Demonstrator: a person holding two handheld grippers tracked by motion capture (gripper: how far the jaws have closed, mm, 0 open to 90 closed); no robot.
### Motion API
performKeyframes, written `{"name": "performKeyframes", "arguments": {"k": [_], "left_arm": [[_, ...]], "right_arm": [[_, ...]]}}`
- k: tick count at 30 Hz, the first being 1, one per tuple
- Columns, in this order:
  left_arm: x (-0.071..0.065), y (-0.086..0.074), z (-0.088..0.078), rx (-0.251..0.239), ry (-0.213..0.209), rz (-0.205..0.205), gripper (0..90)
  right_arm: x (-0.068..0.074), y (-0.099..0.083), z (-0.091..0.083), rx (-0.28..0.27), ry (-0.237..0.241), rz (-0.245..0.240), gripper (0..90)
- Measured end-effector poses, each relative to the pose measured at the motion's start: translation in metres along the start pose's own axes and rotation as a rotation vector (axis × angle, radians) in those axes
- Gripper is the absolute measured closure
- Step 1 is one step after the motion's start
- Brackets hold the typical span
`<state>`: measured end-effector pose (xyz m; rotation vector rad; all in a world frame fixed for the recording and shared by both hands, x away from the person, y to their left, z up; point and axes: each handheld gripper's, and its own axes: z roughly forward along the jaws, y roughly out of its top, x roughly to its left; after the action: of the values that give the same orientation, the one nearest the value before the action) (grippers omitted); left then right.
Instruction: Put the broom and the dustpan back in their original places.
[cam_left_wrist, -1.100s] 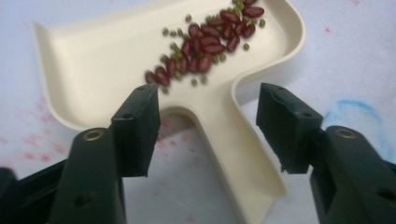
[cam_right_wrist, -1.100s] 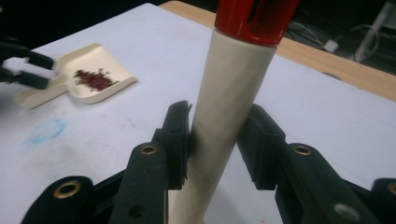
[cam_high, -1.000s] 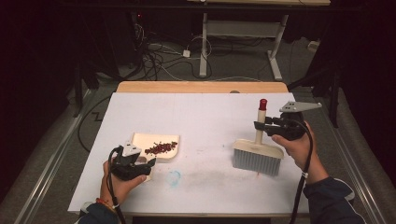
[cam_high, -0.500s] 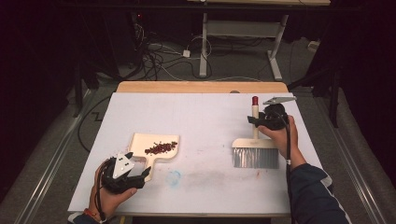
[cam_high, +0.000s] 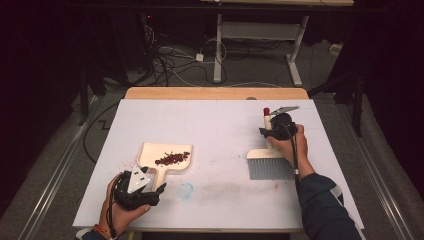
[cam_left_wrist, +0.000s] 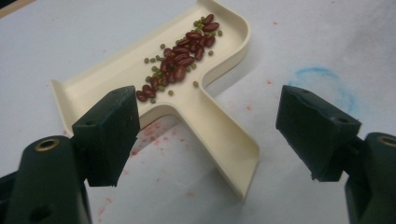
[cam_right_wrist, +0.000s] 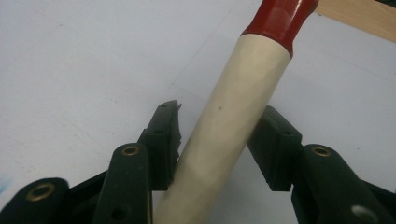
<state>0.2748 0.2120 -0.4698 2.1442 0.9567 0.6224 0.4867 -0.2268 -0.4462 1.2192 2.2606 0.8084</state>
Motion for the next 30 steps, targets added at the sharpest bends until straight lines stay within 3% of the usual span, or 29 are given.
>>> {"name": "performKeyframes", "arguments": {"k": [5,19,30], "left_arm": [[0.000,0.000,0.002,0.013,-0.024,0.003,21.7],[-0.001,-0.001,0.003,0.019,-0.026,0.015,21.7],[-0.001,-0.001,0.005,0.024,-0.024,0.020,21.7]], "right_arm": [[0.002,-0.002,0.006,-0.012,-0.015,0.010,51.4],[0.004,-0.004,0.005,-0.060,-0.006,0.022,48.5],[0.005,-0.001,-0.011,-0.155,0.008,0.021,42.3]]}}
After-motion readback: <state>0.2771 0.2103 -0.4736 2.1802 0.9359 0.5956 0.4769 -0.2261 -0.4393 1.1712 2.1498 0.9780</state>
